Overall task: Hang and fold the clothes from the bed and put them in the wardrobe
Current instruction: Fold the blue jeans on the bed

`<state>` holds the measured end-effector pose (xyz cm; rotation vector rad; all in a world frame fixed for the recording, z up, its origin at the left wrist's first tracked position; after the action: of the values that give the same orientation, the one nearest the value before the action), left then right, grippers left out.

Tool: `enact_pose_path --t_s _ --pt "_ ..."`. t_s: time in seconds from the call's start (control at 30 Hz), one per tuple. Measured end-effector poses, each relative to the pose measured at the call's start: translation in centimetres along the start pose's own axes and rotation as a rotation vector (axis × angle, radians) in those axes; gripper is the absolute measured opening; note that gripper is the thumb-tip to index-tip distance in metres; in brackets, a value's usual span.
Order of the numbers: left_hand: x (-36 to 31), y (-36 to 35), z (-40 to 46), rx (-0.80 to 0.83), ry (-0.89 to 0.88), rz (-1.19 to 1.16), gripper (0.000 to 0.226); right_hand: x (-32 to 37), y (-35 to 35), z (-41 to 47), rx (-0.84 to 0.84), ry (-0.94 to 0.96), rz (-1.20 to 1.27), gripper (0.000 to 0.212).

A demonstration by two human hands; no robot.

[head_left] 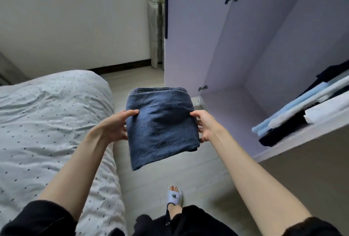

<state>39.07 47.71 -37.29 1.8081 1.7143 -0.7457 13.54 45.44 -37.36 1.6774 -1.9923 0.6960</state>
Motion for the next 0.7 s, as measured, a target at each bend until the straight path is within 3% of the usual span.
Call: enact_pose_path --t_s 0.27,0.7 --pt "-12.3 0.1 10.4 0.109 -0.015 0.077 0.032 11.0 -0.4 6.9 -0.072 0.045 0.098 0.018" --pt "-36.6 -7.3 24.1 0.477 -0.085 0.306 0.054 28.2 2.5 10.0 -0.328 0.207 0.393 0.015"
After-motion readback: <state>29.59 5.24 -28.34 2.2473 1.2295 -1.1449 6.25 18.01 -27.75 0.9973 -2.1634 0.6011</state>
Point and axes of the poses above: each hand's wrist, its own z-axis towards the middle knuckle, its own y-axis out of the back of the hand, x = y × z, the point moved 3 cm from there along z, towards the middle knuckle, and after that the axes turned 8 degrees about z, right-handed, at the moved point
